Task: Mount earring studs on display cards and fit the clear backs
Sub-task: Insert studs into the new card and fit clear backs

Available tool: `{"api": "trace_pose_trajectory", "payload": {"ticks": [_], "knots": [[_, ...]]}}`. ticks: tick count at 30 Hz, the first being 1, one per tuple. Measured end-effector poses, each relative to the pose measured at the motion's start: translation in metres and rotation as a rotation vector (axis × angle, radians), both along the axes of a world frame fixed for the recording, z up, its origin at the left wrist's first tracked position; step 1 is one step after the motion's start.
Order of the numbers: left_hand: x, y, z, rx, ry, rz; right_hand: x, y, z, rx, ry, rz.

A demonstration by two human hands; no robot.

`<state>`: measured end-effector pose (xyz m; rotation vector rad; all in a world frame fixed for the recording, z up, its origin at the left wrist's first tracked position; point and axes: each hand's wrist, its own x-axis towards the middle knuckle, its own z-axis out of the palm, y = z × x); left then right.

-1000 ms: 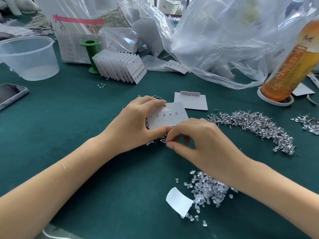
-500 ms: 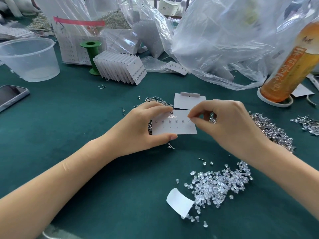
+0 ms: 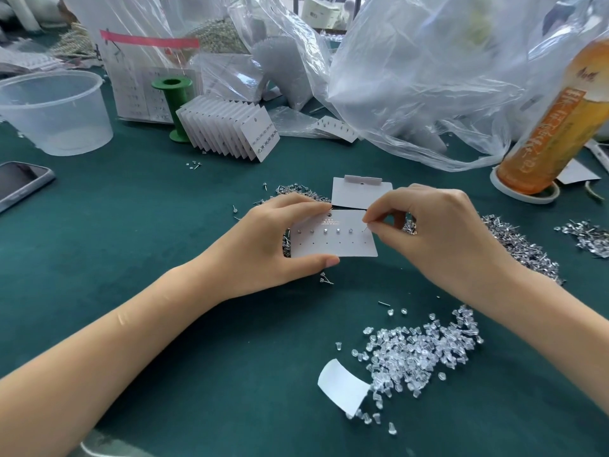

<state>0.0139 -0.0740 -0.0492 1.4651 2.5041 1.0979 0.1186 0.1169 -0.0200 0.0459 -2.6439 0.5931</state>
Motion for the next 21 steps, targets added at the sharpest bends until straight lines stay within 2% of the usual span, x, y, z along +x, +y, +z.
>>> {"api": "trace_pose_trajectory", "payload": {"ticks": [9,16,21], "knots": [[-0.0001,0.0004,0.0007,0.012,-0.001,-0.001,-0.0004,0.0008,-0.0032,0.005,0.043,0.01],[0.0001,0.0007,0.0011,0.01,-0.003,-0.006,-0.0001,-0.0009,-0.0028,0.015,-0.002,0.031],[0.0004,0.0006,0.0019,0.012,-0.009,0.0,0.0003,-0.0007,-0.0027,-0.136,-0.011,0.02]]}}
